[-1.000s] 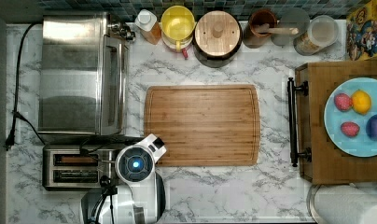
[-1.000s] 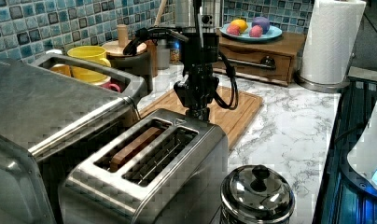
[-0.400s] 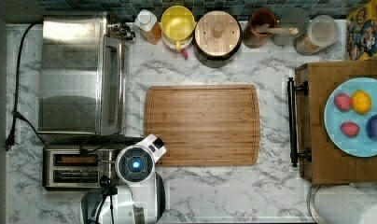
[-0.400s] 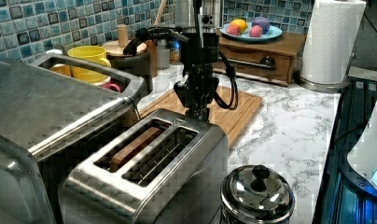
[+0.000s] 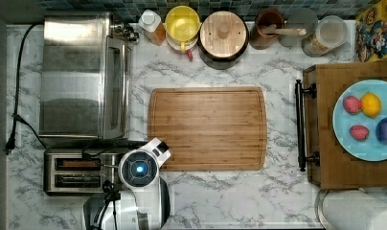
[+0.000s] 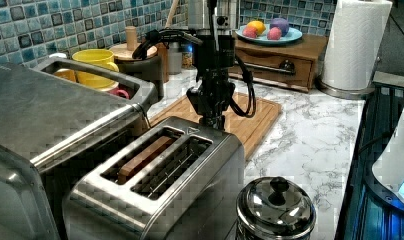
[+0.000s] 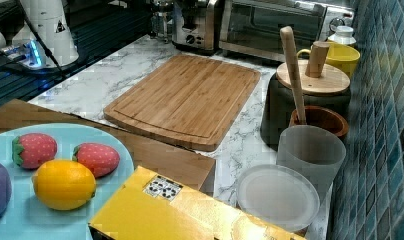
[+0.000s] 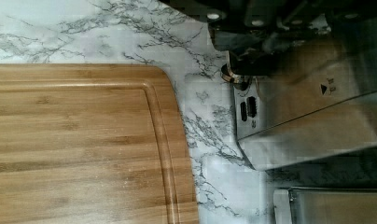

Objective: Turn on the toaster.

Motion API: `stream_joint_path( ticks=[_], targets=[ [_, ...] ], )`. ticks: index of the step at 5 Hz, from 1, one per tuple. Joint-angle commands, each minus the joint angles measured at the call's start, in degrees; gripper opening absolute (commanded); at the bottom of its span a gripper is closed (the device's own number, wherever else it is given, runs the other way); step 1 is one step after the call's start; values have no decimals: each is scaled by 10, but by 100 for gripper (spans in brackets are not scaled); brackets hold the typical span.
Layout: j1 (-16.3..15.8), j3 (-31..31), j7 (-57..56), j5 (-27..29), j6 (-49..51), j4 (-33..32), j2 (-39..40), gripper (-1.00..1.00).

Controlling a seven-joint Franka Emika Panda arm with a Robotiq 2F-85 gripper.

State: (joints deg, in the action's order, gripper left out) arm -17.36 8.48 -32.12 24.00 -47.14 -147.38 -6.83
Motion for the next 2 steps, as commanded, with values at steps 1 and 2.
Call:
stream_joint_path(
  ticks=[1,2],
  targets=[
    [3,0,-14,6,8,-94,24,-100],
    [4,0,-14,6,9,-94,24,-100]
  ],
)
